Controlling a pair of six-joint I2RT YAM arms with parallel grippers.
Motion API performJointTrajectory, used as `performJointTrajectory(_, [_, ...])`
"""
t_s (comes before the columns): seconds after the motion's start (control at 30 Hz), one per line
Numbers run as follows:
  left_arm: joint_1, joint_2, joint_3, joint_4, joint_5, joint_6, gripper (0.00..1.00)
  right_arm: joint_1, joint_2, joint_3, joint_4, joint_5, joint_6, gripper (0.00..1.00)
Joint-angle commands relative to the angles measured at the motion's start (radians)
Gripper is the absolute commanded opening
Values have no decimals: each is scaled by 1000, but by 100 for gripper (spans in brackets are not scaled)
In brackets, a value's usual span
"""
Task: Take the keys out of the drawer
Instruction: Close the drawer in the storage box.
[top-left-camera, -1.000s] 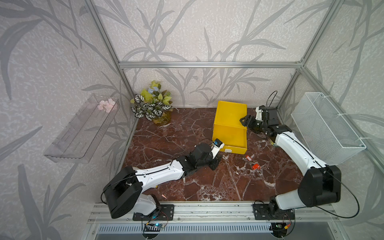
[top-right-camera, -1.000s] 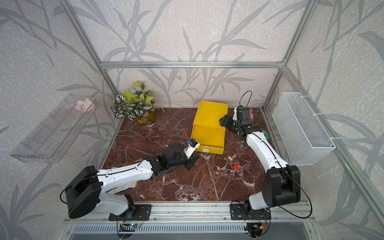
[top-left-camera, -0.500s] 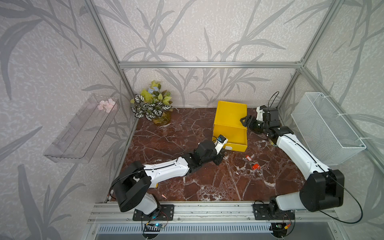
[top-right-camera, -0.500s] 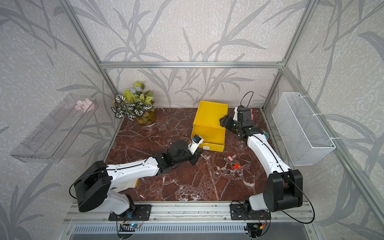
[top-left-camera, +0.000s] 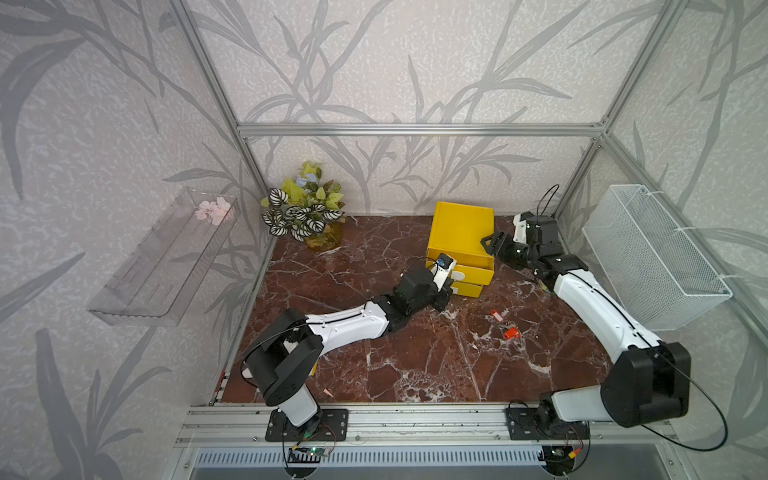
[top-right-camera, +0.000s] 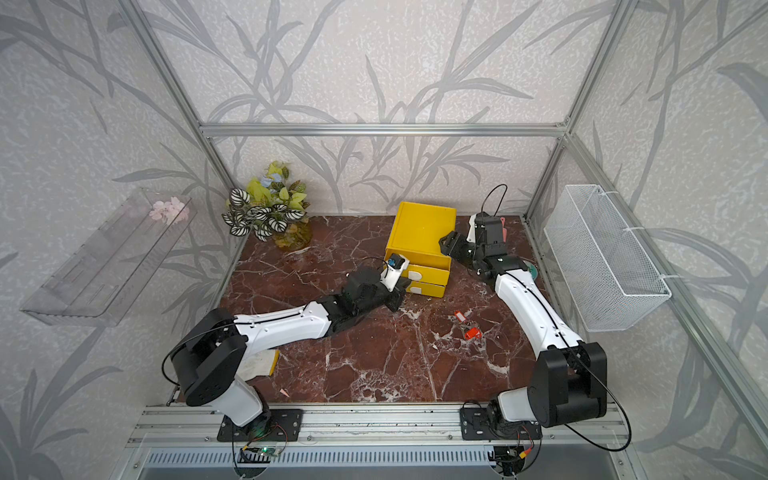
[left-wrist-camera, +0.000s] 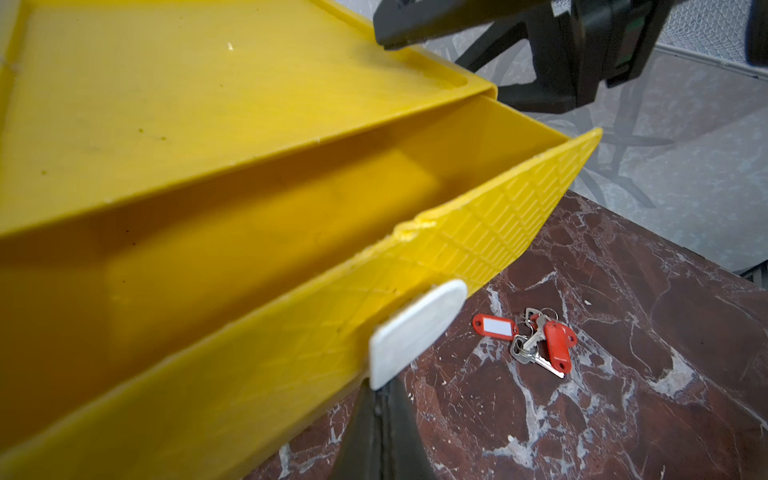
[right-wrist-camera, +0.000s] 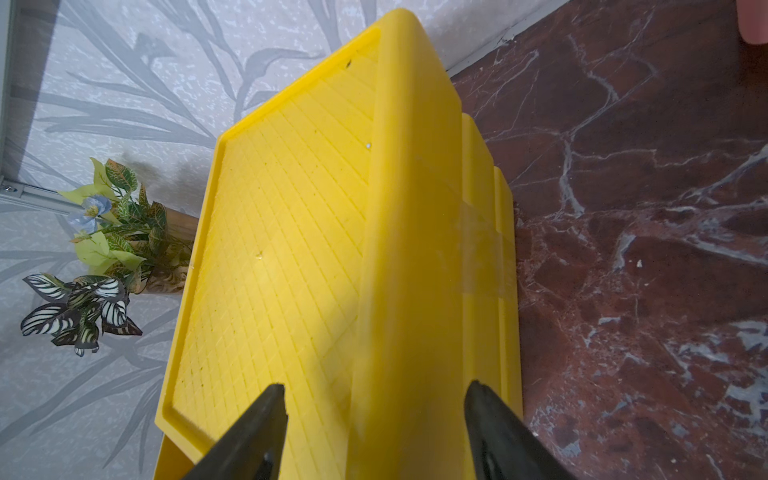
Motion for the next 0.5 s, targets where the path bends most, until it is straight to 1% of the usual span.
performJointTrajectory(0.0, [10,21,57,48,13,9,6,1,-23,3,27,10,-12,71])
performJointTrajectory(0.13, [28,52,93,33,35,-6,6,1,-10,15,26,18,-9,71])
performJointTrajectory(0.27, [46,70,97,71,43,-8,6,1,0,28,25,11,-2,71])
performJointTrajectory(0.47, [87,104,122,99,84,-54,7,2,-5,31,12,26,-6,71])
